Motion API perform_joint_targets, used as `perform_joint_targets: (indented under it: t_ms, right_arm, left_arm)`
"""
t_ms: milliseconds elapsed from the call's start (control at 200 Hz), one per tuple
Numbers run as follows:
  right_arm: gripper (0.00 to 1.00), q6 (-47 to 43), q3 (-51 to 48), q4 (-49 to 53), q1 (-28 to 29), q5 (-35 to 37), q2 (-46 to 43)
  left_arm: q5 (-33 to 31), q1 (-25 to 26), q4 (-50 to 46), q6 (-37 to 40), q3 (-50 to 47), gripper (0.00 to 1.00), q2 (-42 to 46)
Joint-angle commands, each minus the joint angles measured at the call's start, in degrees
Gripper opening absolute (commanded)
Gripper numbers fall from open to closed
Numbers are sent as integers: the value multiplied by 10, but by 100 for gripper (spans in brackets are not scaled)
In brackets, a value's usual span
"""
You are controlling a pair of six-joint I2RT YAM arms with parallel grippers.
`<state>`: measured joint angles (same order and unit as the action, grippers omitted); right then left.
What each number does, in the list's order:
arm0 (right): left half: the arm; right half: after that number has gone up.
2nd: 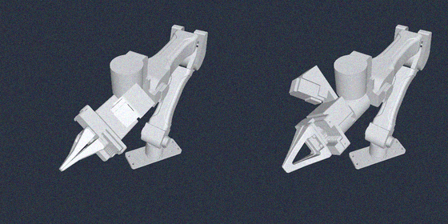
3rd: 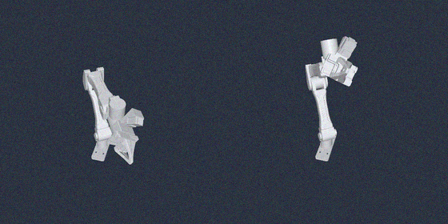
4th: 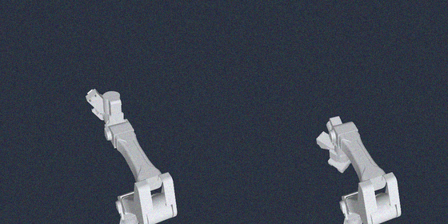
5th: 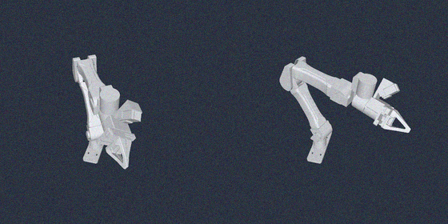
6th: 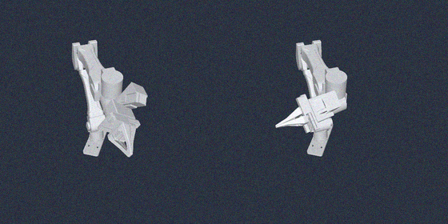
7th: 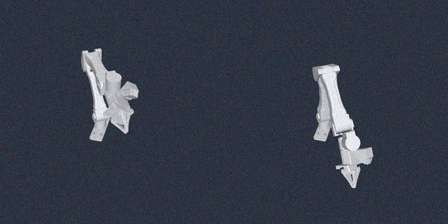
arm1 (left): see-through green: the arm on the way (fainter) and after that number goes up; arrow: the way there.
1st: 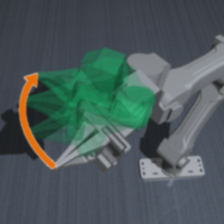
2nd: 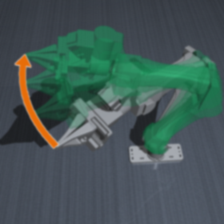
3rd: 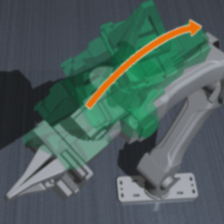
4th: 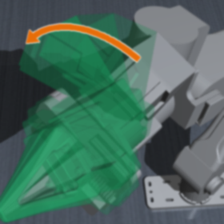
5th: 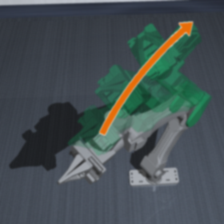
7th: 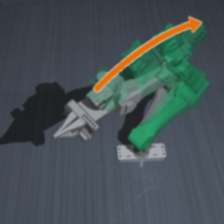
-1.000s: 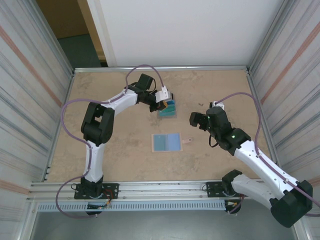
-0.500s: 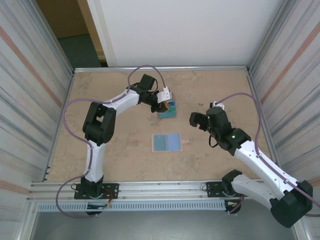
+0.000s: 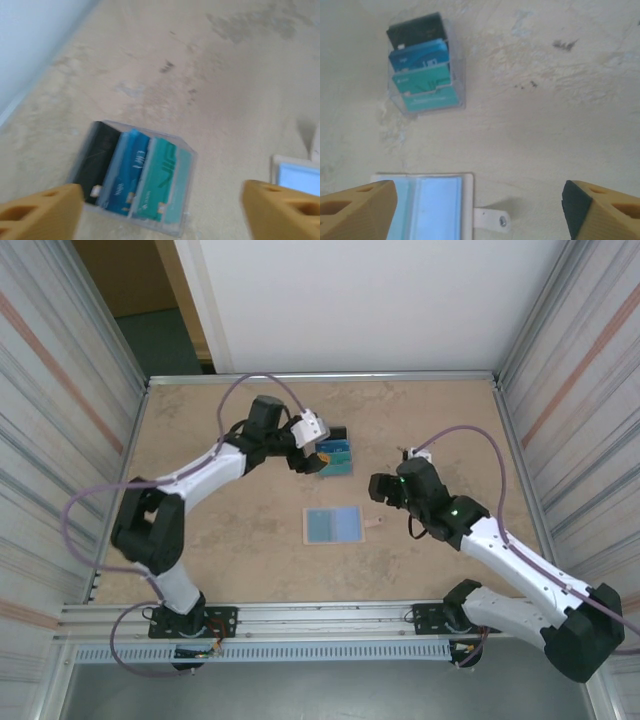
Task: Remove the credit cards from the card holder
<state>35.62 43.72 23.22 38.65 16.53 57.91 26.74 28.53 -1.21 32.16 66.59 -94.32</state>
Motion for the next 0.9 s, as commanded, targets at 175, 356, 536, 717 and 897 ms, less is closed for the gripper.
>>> perform_joint_targets:
  t_ms: [175,356,536,717,897]
  right_arm:
    - [72,33,47,3,108,27,94]
    - [55,41,92,11,170,11,182]
    - [49,50,140,32,214,-3,260]
    - [47,56,158,35,222,-30,311]
    - [46,49,170,32,223,-46,362]
  left_arm:
    - [-263,13,179,-255,-257,99,195]
    - [-378,17,127,-342,-352,99,312]
    - [-467,14,49,-403,-405,99,422]
    - [-478,4,-13,-445,-429,99,497]
    - [-474,-8,-5,-481,-460,99,548]
